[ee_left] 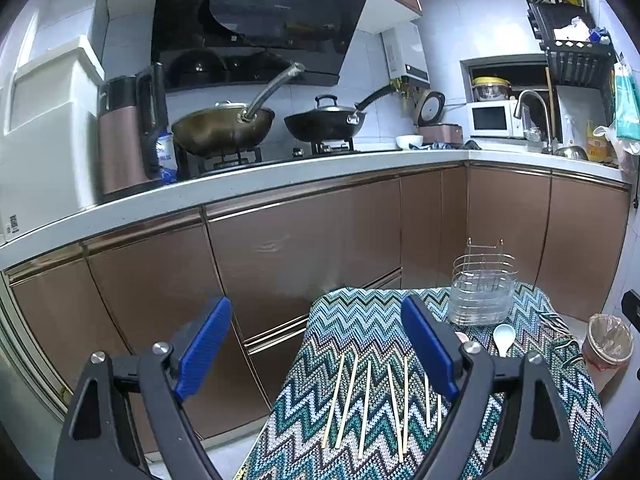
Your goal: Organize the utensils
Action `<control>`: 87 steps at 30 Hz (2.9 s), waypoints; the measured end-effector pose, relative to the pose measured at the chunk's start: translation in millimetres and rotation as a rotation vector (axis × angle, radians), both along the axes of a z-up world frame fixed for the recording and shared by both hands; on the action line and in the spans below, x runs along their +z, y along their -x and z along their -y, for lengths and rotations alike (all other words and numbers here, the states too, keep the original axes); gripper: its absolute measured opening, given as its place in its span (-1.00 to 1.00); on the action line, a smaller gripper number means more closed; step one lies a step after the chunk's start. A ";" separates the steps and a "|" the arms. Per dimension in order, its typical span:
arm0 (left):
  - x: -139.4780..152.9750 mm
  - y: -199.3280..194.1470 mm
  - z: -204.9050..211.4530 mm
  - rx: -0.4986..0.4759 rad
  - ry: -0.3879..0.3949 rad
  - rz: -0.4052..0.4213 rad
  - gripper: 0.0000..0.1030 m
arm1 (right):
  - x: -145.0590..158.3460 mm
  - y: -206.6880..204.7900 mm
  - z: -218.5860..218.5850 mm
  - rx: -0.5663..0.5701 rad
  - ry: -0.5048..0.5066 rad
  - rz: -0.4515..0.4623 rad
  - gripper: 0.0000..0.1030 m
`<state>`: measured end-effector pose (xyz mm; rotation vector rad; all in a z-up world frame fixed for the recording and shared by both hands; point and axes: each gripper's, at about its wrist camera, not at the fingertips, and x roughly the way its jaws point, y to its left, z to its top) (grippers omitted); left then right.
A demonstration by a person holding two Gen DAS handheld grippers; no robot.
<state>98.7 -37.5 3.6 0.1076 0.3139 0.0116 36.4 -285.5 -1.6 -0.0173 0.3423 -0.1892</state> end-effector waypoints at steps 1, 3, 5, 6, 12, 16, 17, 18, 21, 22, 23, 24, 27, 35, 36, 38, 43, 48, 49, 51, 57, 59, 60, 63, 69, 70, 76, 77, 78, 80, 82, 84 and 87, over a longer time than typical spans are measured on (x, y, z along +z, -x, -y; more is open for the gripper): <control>-1.5 -5.3 1.0 -0.002 -0.001 -0.010 0.67 | -0.9 -3.1 -0.1 0.002 -0.002 -0.004 1.00; -3.8 -12.9 2.7 -0.004 -0.004 -0.022 0.67 | -2.9 -11.2 1.8 0.007 -0.006 -0.016 1.00; -6.5 -21.6 4.3 -0.006 -0.008 -0.035 0.67 | -4.9 -17.9 3.0 0.011 -0.007 -0.024 1.00; -8.1 -26.7 5.3 -0.009 -0.010 -0.045 0.67 | -6.6 -22.2 4.0 0.015 -0.007 -0.030 1.00; -17.6 -52.2 4.9 -0.021 -0.009 -0.097 0.67 | -17.6 -44.9 11.9 0.028 -0.020 -0.072 1.00; -27.5 -72.5 5.9 -0.033 -0.024 -0.146 0.67 | -26.9 -57.7 21.3 0.028 -0.035 -0.102 1.00; -30.3 -78.1 5.4 -0.039 -0.022 -0.163 0.67 | -29.1 -60.9 24.6 0.027 -0.038 -0.109 1.00; -32.8 -82.9 4.8 -0.043 -0.020 -0.179 0.67 | -31.2 -64.0 28.5 0.023 -0.040 -0.117 1.00; -41.4 -100.9 1.0 -0.044 -0.013 -0.229 0.67 | -37.9 -72.6 40.9 0.002 -0.044 -0.138 1.00; -44.5 -108.1 -1.8 -0.039 -0.008 -0.246 0.67 | -39.9 -74.7 44.8 -0.005 -0.046 -0.144 1.00; -46.9 -114.0 -4.4 -0.032 -0.005 -0.258 0.67 | -42.6 -77.4 50.1 -0.010 -0.049 -0.151 1.00; -48.5 -118.1 -6.5 -0.026 -0.005 -0.265 0.67 | -45.0 -79.2 53.0 -0.013 -0.052 -0.156 0.98; -53.3 -133.2 -13.9 -0.008 -0.002 -0.286 0.67 | -53.1 -86.6 63.6 -0.020 -0.061 -0.178 0.93; -76.4 -169.5 -25.4 -0.090 0.066 -0.452 0.66 | -83.6 -120.6 94.8 0.067 -0.179 -0.298 0.50; -80.4 -173.7 -25.7 -0.109 0.086 -0.481 0.65 | -89.7 -125.3 98.7 0.090 -0.210 -0.321 0.34; -89.2 -180.8 -25.4 -0.143 0.123 -0.531 0.63 | -102.5 -134.5 102.0 0.147 -0.274 -0.363 0.16; -109.4 -197.5 -19.5 -0.206 0.182 -0.635 0.24 | -135.9 -161.8 88.1 0.287 -0.373 -0.474 -0.16; -135.0 -213.9 -14.8 -0.233 0.195 -0.731 0.01 | -153.5 -184.2 65.3 0.357 -0.363 -0.531 -0.27; -139.6 -215.9 -13.8 -0.240 0.196 -0.745 0.00 | -154.7 -187.2 66.2 0.355 -0.366 -0.536 -0.29; -147.1 -219.5 -12.3 -0.252 0.197 -0.770 -0.06 | -159.4 -196.6 68.1 0.347 -0.370 -0.551 -0.36; -165.9 -235.1 -9.5 -0.269 0.196 -0.848 -0.27 | -181.9 -224.2 68.5 0.375 -0.375 -0.640 -0.42; -169.6 -240.2 -8.3 -0.267 0.185 -0.863 -0.29 | -189.5 -232.0 68.1 0.379 -0.369 -0.666 -0.42; -171.3 -242.6 -7.7 -0.266 0.178 -0.870 -0.30 | -192.9 -236.3 67.8 0.381 -0.367 -0.677 -0.42; -176.3 -250.8 -5.4 -0.269 0.160 -0.897 -0.34 | -203.8 -246.2 69.6 0.393 -0.367 -0.705 -0.42; -192.7 -270.5 1.3 -0.266 0.135 -0.969 -0.48 | -215.5 -259.3 72.4 0.418 -0.372 -0.734 -0.42; -195.2 -272.7 2.9 -0.267 0.129 -0.980 -0.50 | -217.4 -262.8 71.2 0.423 -0.371 -0.738 -0.42; -210.0 -285.2 9.7 -0.248 0.083 -1.024 -0.61 | -220.2 -271.6 69.8 0.459 -0.378 -0.761 -0.42; -213.0 -287.7 10.2 -0.242 0.074 -1.031 -0.62 | -220.5 -273.4 70.0 0.462 -0.380 -0.763 -0.42; -215.0 -289.5 10.6 -0.238 0.069 -1.035 -0.63 | -221.7 -275.8 69.2 0.464 -0.381 -0.764 -0.42; -220.6 -293.8 10.7 -0.229 0.064 -1.050 -0.66 | -221.4 -276.3 70.9 0.469 -0.388 -0.766 -0.42; -224.6 -296.5 10.4 -0.227 0.061 -1.059 -0.68 | -221.6 -278.9 70.9 0.473 -0.385 -0.768 -0.42; -224.4 -296.2 7.1 -0.235 0.049 -1.055 -0.68 | -222.1 -280.6 71.3 0.479 -0.382 -0.772 -0.42; -224.9 -297.2 -0.9 -0.237 0.030 -1.055 -0.71 | -223.4 -284.1 71.4 0.486 -0.385 -0.776 -0.42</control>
